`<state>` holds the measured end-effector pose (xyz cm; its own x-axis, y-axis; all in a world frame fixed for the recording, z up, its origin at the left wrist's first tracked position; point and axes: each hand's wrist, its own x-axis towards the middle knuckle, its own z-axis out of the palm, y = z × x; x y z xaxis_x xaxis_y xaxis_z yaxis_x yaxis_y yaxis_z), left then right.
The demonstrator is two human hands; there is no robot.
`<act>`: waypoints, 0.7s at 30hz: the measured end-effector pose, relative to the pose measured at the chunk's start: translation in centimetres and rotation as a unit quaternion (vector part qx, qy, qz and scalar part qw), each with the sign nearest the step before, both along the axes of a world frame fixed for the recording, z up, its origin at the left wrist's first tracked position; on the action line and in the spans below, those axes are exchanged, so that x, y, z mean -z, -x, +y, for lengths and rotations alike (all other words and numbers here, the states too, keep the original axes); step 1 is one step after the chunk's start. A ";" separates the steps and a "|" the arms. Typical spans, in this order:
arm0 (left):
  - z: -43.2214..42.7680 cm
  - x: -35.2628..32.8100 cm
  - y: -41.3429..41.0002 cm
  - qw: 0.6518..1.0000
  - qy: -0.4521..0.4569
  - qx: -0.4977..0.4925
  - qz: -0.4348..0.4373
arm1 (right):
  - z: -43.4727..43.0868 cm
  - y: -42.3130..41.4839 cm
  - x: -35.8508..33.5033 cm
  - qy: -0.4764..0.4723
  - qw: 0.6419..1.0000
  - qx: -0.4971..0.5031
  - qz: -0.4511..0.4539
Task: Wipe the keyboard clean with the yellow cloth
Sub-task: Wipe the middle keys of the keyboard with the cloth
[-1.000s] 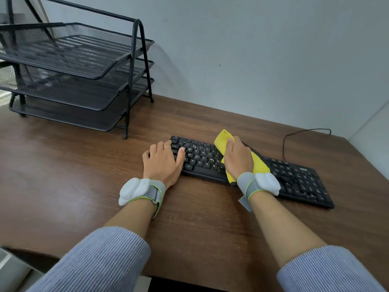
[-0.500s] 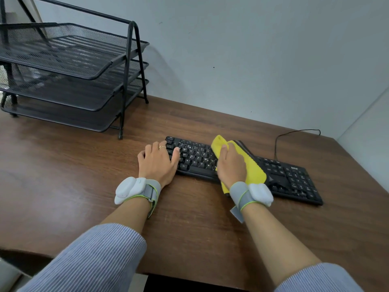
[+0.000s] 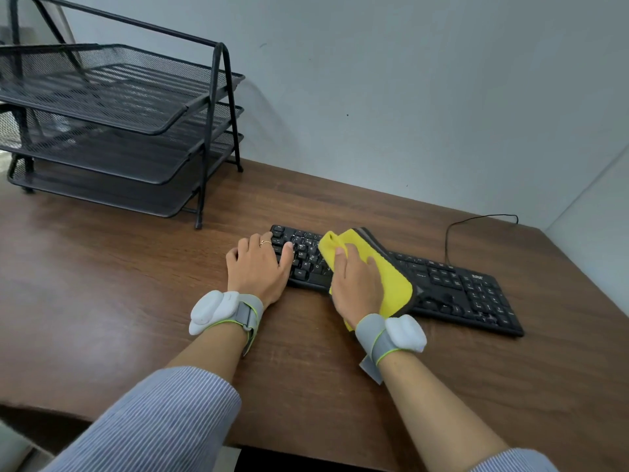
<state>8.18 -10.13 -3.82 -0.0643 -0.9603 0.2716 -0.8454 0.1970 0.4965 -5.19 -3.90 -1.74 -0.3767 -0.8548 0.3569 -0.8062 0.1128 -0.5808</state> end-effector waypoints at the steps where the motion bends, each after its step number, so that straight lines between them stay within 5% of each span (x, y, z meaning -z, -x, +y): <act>1: 0.0 0.0 0.0 1.000 0.000 0.000 0.002 | 0.1 -0.1 0.2 0.008 1.000 -0.001 -0.008; 5: 0.2 -0.1 0.0 1.000 0.000 0.001 0.000 | -0.1 0.1 0.5 0.031 0.997 0.050 -0.053; 11: 0.0 -0.1 0.0 1.000 -0.001 0.000 0.000 | -0.2 -0.8 0.5 -0.012 1.000 -0.018 0.018; 17: 0.0 0.2 0.1 1.000 0.005 -0.004 -0.005 | -0.4 0.1 0.6 -0.001 0.998 0.056 0.010; 21: -0.2 0.3 0.0 1.000 0.004 -0.005 0.000 | -0.2 -0.5 0.6 0.003 0.999 -0.021 0.026</act>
